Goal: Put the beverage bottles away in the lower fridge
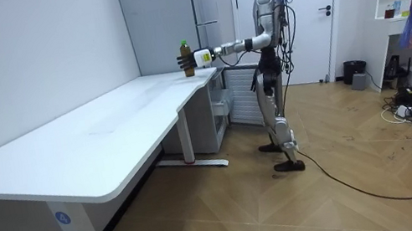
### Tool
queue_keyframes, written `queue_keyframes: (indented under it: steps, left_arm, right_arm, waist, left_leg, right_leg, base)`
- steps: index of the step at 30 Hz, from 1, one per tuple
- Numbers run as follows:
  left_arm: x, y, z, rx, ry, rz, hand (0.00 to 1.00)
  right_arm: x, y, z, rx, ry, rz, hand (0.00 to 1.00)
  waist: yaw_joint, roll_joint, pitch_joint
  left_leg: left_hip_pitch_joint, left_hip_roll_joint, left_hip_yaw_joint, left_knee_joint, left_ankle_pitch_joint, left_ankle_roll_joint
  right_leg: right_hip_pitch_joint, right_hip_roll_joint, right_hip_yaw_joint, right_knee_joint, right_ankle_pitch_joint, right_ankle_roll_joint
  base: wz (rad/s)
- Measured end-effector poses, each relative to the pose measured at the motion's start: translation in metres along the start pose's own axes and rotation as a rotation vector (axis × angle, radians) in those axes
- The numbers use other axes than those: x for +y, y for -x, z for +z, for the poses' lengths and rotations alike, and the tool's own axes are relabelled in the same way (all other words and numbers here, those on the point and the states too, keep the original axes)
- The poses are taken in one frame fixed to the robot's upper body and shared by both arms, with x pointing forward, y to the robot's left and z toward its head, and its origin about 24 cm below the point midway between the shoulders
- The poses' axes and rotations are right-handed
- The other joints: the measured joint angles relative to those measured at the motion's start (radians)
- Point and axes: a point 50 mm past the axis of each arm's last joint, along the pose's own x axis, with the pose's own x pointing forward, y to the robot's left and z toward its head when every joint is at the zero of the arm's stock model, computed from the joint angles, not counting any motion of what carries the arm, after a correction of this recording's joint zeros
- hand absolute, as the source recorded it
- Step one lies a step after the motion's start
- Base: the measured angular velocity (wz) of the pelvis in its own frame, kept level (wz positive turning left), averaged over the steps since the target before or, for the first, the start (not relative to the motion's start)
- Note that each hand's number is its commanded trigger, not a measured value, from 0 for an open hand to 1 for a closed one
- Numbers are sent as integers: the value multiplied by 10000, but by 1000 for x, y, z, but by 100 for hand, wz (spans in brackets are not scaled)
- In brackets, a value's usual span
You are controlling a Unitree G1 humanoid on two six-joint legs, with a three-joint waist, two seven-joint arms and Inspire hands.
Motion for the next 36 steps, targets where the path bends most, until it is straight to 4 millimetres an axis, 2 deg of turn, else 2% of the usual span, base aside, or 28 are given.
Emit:
queue_keyframes:
  steps: [8, 11, 17, 28, 32, 36]
  left_arm:
    - [9, -19, 4, 241, -238, 408, 0]
    - [15, -20, 3, 297, -458, 604, 0]
    - [19, -22, 2, 398, -523, 737, 0]
    - [21, -24, -1, 545, -929, 662, 0]
    - [18, -32, 10, 366, -1072, 533, 0]
    - [15, -39, 21, 107, -1220, 284, 0]
  right_arm:
    - [-5, 1, 2, -67, 100, -174, 0]
    - [-5, 1, 3, -98, 102, -180, 0]
    - [-5, 1, 3, -126, 37, -210, 0]
    - [-7, 1, 3, -172, -186, -207, 0]
    - [-8, 1, 4, -184, -233, -240, 0]
    - [-9, 1, 4, -184, -337, -298, 0]
  waist:
    - [-113, 215, -84]
    - [-266, 236, -71]
    - [-319, 279, -14]
    - [-504, 276, 15]
    - [-504, 314, 35]
    - [-538, 390, 1]
  left_leg:
    - [4, 6, 108, 38, 2, -2]
    - [37, 9, 108, 36, 3, -3]
    - [88, 1, 148, 26, 3, -3]
    - [118, -12, 164, 27, 2, -2]
    - [102, -12, 221, 27, 2, -3]
    - [68, -16, 234, 29, 2, -2]
  right_leg:
    - [-6, 7, 11, 19, 3, -3]
    - [20, 7, 21, 22, 4, -3]
    - [29, 7, 128, 67, 3, -2]
    - [53, 22, 243, 17, 7, 6]
    - [21, 23, 270, 19, 8, 7]
    - [-8, 22, 253, -1, 8, 9]
  base:
    - [0]
    - [-1]
    - [-3]
    - [0]
    - [-2]
    - [-2]
